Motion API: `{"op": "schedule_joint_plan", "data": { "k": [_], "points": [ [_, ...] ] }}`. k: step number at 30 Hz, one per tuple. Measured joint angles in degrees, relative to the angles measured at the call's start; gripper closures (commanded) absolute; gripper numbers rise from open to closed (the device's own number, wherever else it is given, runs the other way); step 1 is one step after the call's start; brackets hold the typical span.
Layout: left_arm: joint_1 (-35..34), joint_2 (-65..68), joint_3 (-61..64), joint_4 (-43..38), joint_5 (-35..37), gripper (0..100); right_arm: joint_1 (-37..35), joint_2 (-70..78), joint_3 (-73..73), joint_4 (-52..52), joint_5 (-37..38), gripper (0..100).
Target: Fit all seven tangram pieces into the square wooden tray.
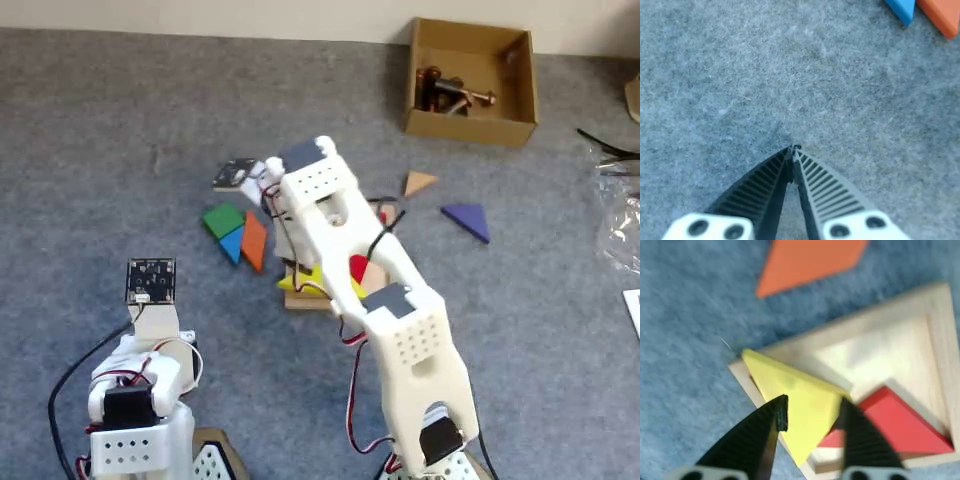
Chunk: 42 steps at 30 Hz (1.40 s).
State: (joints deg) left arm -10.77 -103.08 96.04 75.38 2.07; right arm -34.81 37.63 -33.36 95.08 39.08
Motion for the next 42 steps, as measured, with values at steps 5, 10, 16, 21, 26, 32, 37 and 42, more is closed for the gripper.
{"op": "schedule_joint_plan", "data": {
  "k": [5,10,16,21,26,32,37,42],
  "points": [
    [0.0,0.0,0.0,0.0,0.0,100,-1.85,0.0,-2.29,0.0,-2.55,97.1],
    [0.0,0.0,0.0,0.0,0.0,100,-1.93,0.0,-2.29,0.0,-2.55,97.1],
    [0.0,0.0,0.0,0.0,0.0,100,-3.6,0.0,-2.29,-3.25,-2.99,97.1],
    [0.0,0.0,0.0,0.0,0.0,100,-6.24,3.96,-2.46,-4.22,-3.08,97.1],
    [0.0,0.0,0.0,0.0,0.0,100,-6.51,8.79,-2.99,-4.66,-3.16,97.1],
    [0.0,0.0,0.0,0.0,0.0,100,-6.68,8.88,-4.92,-0.44,-3.16,97.1],
    [0.0,0.0,0.0,0.0,0.0,100,-6.68,8.88,-6.51,2.29,-3.16,97.1],
    [0.0,0.0,0.0,0.0,0.0,100,-6.68,8.88,-6.86,3.69,-3.16,97.1]
  ]
}}
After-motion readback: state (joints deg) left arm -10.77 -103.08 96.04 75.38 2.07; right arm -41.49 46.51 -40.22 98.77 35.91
